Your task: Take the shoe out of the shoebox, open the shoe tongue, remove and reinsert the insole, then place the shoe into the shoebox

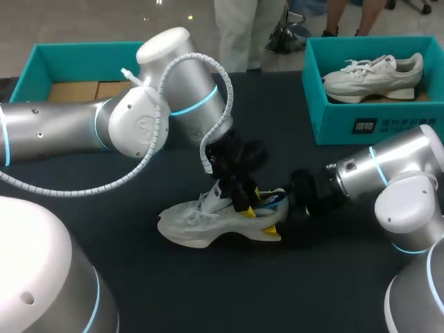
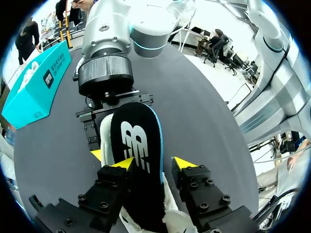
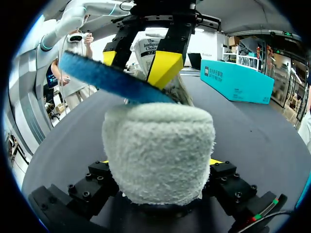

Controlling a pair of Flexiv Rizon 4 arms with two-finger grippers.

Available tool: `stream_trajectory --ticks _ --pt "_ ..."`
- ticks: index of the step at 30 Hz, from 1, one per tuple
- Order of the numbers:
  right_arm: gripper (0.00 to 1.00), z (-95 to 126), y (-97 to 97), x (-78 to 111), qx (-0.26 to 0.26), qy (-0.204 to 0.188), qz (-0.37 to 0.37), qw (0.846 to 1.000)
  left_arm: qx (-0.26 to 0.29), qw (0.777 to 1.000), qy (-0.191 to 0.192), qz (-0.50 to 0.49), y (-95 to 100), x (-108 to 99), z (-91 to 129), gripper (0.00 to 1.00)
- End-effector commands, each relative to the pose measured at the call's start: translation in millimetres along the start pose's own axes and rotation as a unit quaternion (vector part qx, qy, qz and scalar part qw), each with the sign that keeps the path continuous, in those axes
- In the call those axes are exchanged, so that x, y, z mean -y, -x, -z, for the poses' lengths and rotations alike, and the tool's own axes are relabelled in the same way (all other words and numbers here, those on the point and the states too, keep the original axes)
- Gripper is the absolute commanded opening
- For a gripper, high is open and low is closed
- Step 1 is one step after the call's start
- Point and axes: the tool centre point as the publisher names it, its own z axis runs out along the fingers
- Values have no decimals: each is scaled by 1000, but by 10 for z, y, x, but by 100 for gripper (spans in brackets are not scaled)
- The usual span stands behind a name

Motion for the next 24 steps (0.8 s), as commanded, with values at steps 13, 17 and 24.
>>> stream_trajectory --ticks 13,17,24 --pt "0 -32 0 -5 0 -3 0 1000 105 994 -9 26 -17 -49 -74 46" --pt "0 -32 0 -5 0 -3 0 1000 115 993 -6 28 11 -57 -78 43" --pt "0 -32 0 -5 0 -3 0 1000 121 992 -13 32 34 -58 -46 36"
